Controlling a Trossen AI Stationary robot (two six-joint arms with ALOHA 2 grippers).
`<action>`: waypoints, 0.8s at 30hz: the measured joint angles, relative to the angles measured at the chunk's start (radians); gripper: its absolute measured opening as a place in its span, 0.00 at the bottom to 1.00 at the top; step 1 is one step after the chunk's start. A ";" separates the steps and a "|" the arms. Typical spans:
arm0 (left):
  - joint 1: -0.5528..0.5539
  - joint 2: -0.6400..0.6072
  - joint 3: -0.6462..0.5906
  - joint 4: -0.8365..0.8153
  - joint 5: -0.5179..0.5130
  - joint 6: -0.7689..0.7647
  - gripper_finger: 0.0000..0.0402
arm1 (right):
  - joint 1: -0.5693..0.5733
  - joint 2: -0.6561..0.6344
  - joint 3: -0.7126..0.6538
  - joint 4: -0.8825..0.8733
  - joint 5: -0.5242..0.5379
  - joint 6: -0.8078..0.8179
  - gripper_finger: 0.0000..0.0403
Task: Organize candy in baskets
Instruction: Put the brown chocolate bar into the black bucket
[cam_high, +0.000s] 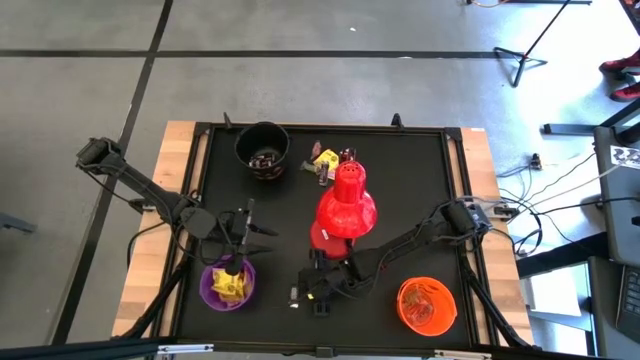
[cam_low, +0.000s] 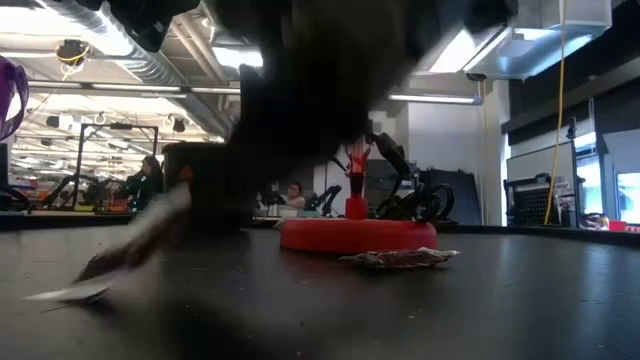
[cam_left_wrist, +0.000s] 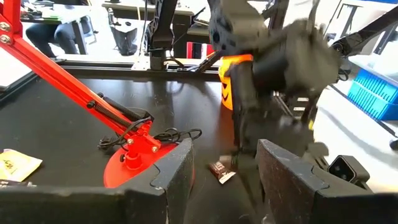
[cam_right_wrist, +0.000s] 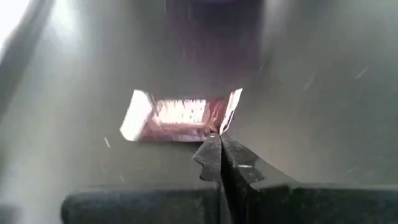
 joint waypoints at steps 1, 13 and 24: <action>0.000 0.000 0.000 0.000 0.000 0.000 0.42 | 0.000 -0.015 0.001 0.002 0.004 -0.011 0.00; 0.000 0.000 0.000 -0.025 0.017 -0.001 0.42 | 0.000 -0.078 0.002 -0.006 0.087 -0.068 0.00; 0.000 0.000 0.000 -0.024 0.017 -0.002 0.42 | -0.003 -0.068 0.004 -0.015 0.060 0.039 0.03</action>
